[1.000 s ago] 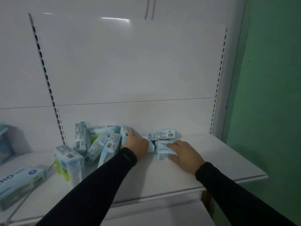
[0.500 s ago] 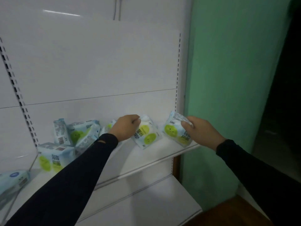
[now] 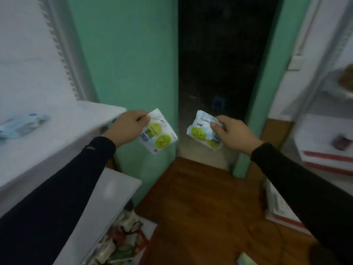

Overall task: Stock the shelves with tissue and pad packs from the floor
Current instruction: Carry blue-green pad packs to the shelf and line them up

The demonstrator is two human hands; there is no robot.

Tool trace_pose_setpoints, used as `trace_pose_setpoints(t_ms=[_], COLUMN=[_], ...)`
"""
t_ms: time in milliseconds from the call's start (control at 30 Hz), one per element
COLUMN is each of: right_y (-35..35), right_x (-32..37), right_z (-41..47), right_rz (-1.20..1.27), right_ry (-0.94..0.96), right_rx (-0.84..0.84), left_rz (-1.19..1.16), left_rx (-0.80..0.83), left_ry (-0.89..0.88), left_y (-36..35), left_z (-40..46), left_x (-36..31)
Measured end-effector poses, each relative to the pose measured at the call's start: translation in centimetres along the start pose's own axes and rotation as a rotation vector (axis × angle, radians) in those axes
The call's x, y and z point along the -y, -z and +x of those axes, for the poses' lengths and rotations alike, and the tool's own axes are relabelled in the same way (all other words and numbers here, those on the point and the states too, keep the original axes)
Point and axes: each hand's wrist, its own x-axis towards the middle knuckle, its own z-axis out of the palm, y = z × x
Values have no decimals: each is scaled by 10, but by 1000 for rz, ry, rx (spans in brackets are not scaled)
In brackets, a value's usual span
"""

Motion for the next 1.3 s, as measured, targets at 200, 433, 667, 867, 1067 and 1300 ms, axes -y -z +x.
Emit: trace_pose_setpoints(t_ms=[200, 433, 667, 867, 1067, 1300], right_y=[20, -27, -182, -392, -563, -580], right_x=[-187, -386, -517, -625, -710, -733], right_z=[-128, -288, -418, -512, -586, -583], right_rz=[-121, 42, 117, 137, 210, 40], right_ry=[-352, -721, -965, -1074, -1056, -1186], right_rx=[72, 229, 370, 392, 456, 208], left_rz=[-150, -157, -154, -166, -197, -144], left_rx=[364, 716, 963, 998, 1071, 1066], left_ry=[21, 59, 241, 341, 413, 345], left_y=[-199, -446, -701, -940, -1096, -1107], left_z=[3, -35, -112, -222, -312, -302], left_x=[-98, -155, -106, 1, 78, 100])
